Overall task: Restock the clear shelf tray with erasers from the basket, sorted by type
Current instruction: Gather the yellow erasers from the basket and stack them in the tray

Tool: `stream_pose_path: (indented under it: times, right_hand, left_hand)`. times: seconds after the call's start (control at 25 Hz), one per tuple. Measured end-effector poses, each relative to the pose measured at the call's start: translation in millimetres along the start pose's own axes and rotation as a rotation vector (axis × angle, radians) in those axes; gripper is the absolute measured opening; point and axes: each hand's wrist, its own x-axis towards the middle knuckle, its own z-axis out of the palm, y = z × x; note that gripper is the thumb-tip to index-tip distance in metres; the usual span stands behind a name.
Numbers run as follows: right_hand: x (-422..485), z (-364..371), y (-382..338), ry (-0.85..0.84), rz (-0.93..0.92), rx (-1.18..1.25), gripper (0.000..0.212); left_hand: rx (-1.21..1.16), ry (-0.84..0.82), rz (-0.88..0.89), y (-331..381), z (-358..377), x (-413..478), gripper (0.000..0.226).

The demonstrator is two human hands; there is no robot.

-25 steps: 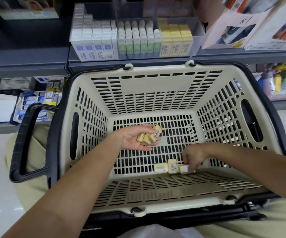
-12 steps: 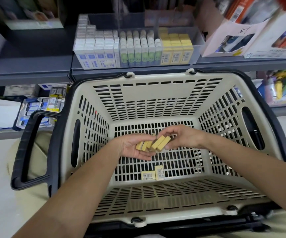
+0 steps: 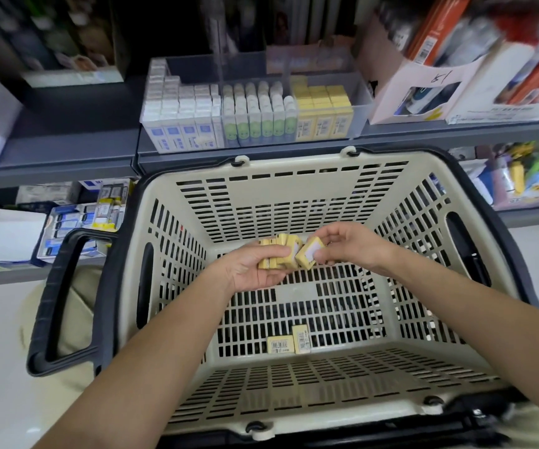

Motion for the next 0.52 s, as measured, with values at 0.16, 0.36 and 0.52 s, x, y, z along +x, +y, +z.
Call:
stream_pose_path:
  times: [0.16,0.36,0.52]
  right_hand:
    - [-2.5,-18.6,-12.1,0.035,-0.049,0.116,0.021]
    - [-7.7,-30.6,-31.1,-0.031,-0.123,0.292,0.024]
    - [-10.6,-42.2,-45.3,0.121,-0.144,0.133,0.028]
  left_hand:
    - [0.016,0.024,0.123,24.1,12.3,-9.3,0.054]
    - [0.097,0.055,0.210,44.9,37.3,-19.3,0.071]
    - [0.119,0.082,0.309,61.6,50.5,-27.7,0.059]
